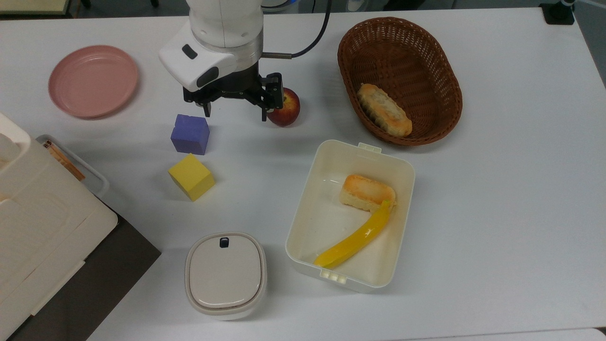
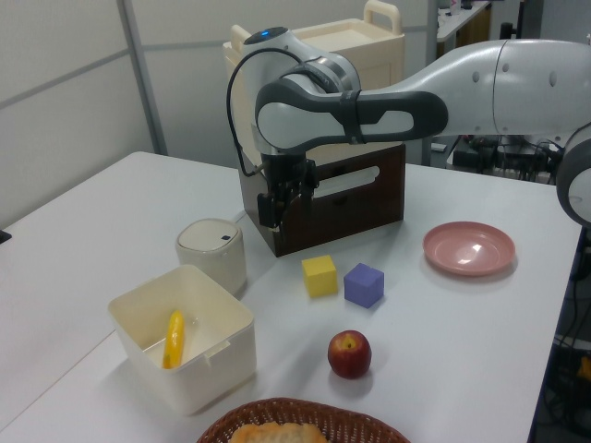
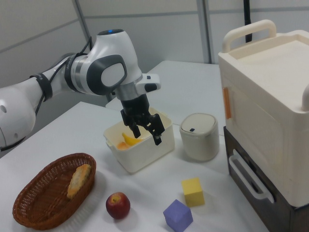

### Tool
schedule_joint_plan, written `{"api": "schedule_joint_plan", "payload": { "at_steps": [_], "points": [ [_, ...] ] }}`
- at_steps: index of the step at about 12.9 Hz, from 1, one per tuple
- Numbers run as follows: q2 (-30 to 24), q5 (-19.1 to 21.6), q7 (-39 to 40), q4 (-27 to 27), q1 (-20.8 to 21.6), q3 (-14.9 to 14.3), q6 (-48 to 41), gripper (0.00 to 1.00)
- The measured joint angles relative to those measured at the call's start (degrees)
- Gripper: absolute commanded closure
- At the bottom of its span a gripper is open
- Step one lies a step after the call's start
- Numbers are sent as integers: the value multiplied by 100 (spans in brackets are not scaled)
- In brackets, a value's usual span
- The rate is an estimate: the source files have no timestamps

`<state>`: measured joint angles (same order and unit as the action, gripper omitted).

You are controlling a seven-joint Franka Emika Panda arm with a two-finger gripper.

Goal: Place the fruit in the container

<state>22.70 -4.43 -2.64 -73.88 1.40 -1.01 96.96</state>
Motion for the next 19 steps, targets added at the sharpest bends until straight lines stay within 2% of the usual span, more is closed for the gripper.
{"api": "schedule_joint_plan", "payload": {
  "at_steps": [6,13,19],
  "points": [
    [-68,0,30,-1,0,0,-273,0],
    [-90,0,587,-27,30,22,-1067,0],
    [-78,0,795,-552,144,94,-1460,0]
  ]
}}
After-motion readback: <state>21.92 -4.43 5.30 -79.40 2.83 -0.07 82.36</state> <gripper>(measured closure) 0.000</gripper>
